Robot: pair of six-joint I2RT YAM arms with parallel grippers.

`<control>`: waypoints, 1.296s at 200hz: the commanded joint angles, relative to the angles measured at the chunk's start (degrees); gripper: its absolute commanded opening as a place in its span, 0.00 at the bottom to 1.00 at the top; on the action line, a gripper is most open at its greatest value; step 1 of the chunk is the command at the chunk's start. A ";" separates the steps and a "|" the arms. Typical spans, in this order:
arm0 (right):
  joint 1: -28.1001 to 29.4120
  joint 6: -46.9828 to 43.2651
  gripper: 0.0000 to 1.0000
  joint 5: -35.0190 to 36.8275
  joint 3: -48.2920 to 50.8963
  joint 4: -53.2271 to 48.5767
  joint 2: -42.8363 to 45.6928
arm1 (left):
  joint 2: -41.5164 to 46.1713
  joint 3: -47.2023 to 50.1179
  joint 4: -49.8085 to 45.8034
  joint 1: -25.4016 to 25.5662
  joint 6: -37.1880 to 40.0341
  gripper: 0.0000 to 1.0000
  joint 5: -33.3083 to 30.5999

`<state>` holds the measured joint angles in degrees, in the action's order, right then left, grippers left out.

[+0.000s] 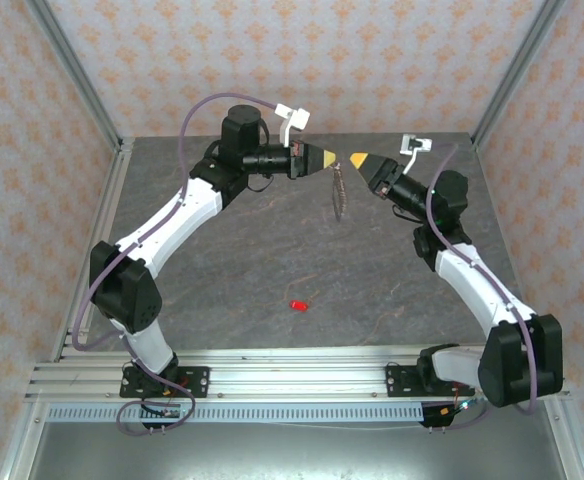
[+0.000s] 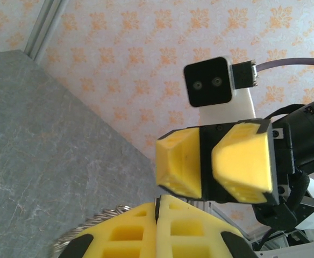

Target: Put the keys on the keyring

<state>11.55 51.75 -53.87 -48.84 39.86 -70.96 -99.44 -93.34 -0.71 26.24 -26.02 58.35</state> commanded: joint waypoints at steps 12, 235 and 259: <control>1.58 0.21 0.31 -0.82 -1.09 4.62 -0.84 | -0.24 -2.24 1.84 0.14 -0.67 0.00 2.21; 4.15 1.46 0.15 0.52 -2.49 7.07 -3.40 | -0.67 -2.55 2.73 0.74 -1.36 0.00 2.03; 4.20 1.82 0.13 0.69 -2.75 7.58 -3.57 | -0.67 -2.46 2.65 0.92 -1.18 0.00 2.20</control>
<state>15.35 53.36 -53.39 -49.12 42.96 -74.63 -99.66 -93.82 -0.62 26.41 -26.96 58.57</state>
